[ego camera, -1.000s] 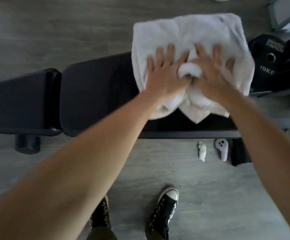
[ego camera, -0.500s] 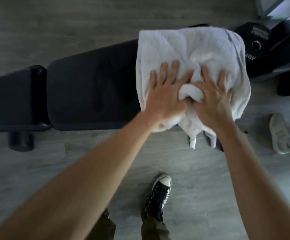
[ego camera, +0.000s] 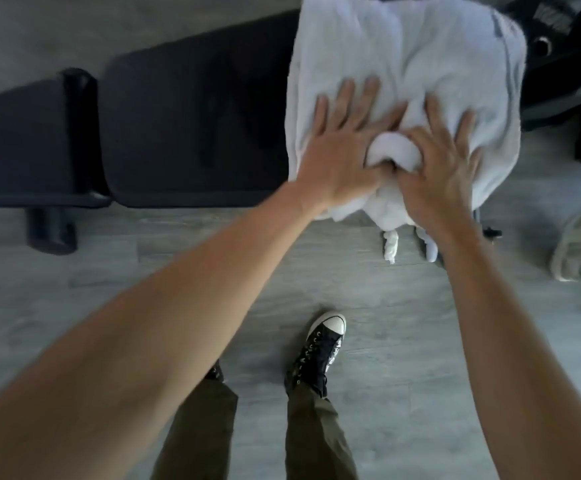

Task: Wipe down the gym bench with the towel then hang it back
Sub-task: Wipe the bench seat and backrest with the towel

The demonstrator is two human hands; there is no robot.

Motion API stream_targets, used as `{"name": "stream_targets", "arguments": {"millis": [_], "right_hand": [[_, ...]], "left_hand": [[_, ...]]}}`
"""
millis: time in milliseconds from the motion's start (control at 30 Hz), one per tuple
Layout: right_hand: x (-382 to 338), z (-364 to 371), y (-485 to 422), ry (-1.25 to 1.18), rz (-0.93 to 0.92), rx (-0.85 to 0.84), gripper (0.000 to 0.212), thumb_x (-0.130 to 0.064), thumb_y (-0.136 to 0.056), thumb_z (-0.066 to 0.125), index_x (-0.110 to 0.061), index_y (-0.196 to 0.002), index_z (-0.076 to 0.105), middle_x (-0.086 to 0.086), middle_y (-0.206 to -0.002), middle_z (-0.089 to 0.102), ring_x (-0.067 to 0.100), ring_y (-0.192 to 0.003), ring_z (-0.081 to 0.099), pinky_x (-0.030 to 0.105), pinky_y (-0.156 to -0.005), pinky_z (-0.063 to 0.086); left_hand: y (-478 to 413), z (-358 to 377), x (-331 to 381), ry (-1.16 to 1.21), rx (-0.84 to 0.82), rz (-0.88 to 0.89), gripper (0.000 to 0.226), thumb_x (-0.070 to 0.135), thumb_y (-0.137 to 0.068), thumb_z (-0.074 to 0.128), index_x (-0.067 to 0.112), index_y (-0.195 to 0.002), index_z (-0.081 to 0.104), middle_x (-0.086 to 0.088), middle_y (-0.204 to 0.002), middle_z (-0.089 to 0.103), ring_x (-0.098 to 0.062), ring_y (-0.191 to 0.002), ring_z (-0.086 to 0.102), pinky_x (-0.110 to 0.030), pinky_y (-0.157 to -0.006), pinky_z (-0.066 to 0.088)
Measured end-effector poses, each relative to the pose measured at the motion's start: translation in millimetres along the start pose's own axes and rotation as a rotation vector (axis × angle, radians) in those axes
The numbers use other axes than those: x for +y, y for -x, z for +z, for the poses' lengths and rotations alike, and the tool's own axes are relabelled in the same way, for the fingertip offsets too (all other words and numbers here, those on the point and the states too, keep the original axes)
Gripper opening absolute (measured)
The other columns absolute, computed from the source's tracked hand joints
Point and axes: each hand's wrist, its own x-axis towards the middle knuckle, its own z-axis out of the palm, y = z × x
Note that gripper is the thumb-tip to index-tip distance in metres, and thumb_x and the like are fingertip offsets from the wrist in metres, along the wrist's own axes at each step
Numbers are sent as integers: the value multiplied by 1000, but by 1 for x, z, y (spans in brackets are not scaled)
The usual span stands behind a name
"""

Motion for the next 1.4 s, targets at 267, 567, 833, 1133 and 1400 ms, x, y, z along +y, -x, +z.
{"name": "stream_targets", "arguments": {"millis": [267,567,833,1133,1400], "right_hand": [[-125,103,22,173,-371,-102,45,-51,-82,70,-38,-125,61,4,-170,18,57,-151,1,81,-112,5],[-287,171,-110,278,-648,-260,48,-56,-94,49,-47,-141,48,-5,-172,9,42,-156,-9,75,-115,-6],[-229,117,-133,181,-492,-180,43,-43,-97,49,-33,-138,52,-5,-168,23,39,-157,3,68,-120,8],[-133,87,-40,214,-586,-213,55,-58,-88,42,-33,-135,58,3,-171,17,49,-155,1,76,-116,2],[-98,21,-148,33,-288,-49,41,-37,-93,55,-29,-134,56,-2,-168,23,37,-157,4,65,-121,4]], "left_hand": [[123,-12,-133,5,67,-250,86,54,-89,46,40,-166,11,-2,-177,-3,-30,-163,-10,-56,-129,-6],[112,-90,-300,50,31,-596,84,58,-87,30,44,-165,2,-5,-177,-8,-34,-162,-8,-55,-129,-1],[40,-80,-240,77,118,-449,78,50,-96,36,38,-166,5,-9,-176,-8,-36,-161,-13,-58,-128,-8],[98,-22,-152,13,113,-305,86,64,-91,37,38,-167,5,-8,-176,-7,-35,-162,-13,-58,-128,-6],[-73,-67,-122,45,35,-268,77,55,-96,35,40,-166,7,-10,-176,-6,-38,-162,-10,-60,-127,-8]]}}
